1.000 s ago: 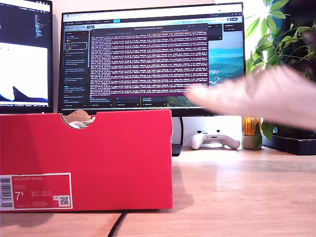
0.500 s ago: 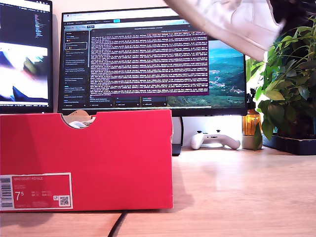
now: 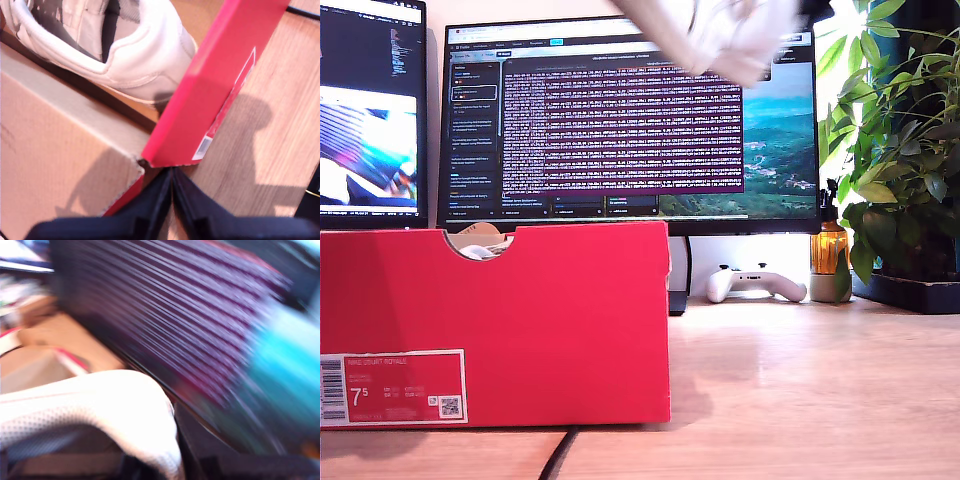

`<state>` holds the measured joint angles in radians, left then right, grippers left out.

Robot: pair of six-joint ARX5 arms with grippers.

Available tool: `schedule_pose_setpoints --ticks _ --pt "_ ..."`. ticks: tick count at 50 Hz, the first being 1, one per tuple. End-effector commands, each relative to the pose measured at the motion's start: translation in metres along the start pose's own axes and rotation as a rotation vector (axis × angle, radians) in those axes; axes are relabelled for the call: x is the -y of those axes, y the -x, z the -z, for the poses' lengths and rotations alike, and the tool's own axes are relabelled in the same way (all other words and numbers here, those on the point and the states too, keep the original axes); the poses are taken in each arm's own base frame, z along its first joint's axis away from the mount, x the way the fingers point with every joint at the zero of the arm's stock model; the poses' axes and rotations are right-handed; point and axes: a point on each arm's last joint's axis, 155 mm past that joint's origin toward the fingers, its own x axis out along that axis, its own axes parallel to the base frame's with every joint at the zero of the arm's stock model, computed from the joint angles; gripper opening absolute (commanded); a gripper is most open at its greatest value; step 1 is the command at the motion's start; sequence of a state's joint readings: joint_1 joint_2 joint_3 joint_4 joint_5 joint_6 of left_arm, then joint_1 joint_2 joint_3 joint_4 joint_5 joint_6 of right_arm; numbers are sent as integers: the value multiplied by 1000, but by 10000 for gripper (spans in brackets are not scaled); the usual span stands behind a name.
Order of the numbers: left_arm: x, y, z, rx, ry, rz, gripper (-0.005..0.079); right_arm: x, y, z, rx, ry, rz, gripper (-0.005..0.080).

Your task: Pack the white shoes by picking the first shoe and placing it inside the red shoebox, left side, then picking and rotating the second shoe and placing it in the shoebox

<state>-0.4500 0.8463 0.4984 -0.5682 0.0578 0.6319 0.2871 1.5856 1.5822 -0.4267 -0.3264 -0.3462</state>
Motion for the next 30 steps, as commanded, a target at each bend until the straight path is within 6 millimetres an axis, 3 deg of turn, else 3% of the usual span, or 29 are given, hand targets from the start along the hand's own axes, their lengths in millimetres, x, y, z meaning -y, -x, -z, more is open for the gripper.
schedule_pose_setpoints --ticks 1,12,30 --pt "-3 2 -7 21 0 -6 -19 -8 -16 -4 10 20 -25 -13" --pt "-3 2 -7 20 0 -6 -19 -38 -51 0 16 160 -86 -13" --pt "-3 2 -7 21 0 -6 -19 -76 -87 11 14 289 -148 -13"
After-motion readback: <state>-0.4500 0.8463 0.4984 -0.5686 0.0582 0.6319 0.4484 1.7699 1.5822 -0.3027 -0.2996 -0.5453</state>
